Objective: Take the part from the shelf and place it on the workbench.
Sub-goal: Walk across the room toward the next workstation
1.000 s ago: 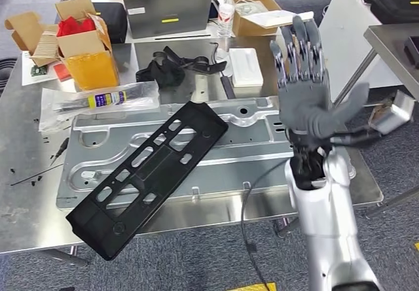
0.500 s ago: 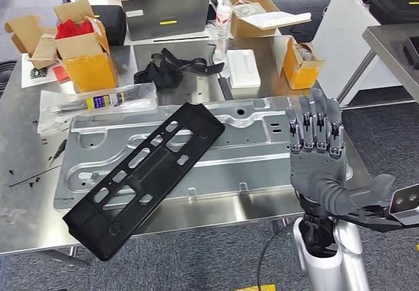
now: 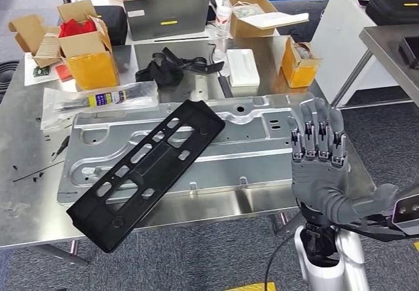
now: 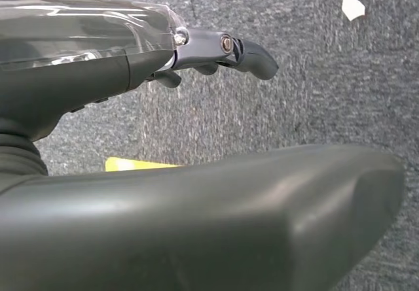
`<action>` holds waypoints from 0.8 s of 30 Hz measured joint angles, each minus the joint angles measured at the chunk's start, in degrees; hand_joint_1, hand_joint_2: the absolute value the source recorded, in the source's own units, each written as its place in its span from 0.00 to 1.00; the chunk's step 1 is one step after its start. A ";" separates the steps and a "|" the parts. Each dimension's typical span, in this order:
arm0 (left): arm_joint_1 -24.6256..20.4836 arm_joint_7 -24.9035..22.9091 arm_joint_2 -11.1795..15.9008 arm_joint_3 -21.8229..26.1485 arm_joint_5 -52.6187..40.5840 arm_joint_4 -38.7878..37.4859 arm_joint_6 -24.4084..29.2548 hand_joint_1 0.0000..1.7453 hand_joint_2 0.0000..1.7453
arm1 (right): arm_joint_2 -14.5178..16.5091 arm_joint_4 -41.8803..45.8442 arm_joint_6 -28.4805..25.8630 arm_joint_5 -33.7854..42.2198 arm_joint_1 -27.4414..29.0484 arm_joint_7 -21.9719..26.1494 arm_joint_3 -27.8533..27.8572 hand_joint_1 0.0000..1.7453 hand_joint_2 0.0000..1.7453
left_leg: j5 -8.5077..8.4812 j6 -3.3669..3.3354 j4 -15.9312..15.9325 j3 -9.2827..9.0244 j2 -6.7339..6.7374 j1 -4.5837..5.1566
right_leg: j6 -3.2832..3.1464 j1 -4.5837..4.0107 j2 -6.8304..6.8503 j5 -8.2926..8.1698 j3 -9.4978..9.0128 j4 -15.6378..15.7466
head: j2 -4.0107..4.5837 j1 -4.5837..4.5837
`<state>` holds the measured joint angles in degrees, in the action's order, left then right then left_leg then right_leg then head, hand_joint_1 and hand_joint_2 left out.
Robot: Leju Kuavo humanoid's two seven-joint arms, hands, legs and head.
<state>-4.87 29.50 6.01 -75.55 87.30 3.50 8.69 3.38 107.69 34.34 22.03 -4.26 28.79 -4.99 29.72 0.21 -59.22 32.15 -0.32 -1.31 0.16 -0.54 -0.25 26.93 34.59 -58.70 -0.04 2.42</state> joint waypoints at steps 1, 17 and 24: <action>0.02 0.01 -0.04 -0.01 0.00 0.00 0.03 0.00 0.00 | -0.01 0.16 0.00 0.00 0.10 0.00 0.02 0.00 0.00 | -0.27 -0.41 0.07 0.10 0.05 -0.02 | 0.29 0.08 -0.01 0.27 0.09 -0.18 | 0.00 0.00; 0.11 0.05 -0.27 -0.01 0.00 -0.02 0.45 0.00 0.00 | 0.10 1.59 -0.21 1.12 0.88 -0.48 0.56 0.00 0.00 | -2.53 0.60 -0.09 3.06 0.24 -0.01 | -0.90 0.11 0.57 2.58 -5.05 2.38 | 0.00 -0.01; 0.23 0.22 -0.14 -0.03 0.00 -0.02 0.45 0.00 0.00 | 0.16 1.44 -0.07 1.52 1.39 -0.50 1.02 0.00 0.00 | 5.16 1.49 -13.13 6.25 0.36 -0.04 | -1.70 0.14 3.15 0.86 -2.78 2.42 | 0.00 0.03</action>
<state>-4.64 29.71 5.87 -75.58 87.30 3.48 9.14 3.54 109.14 34.27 23.55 -2.86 28.29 -3.97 34.88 1.70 -72.35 38.40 0.04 -1.35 -1.54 -0.41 2.90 27.78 31.81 -56.28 -0.04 2.45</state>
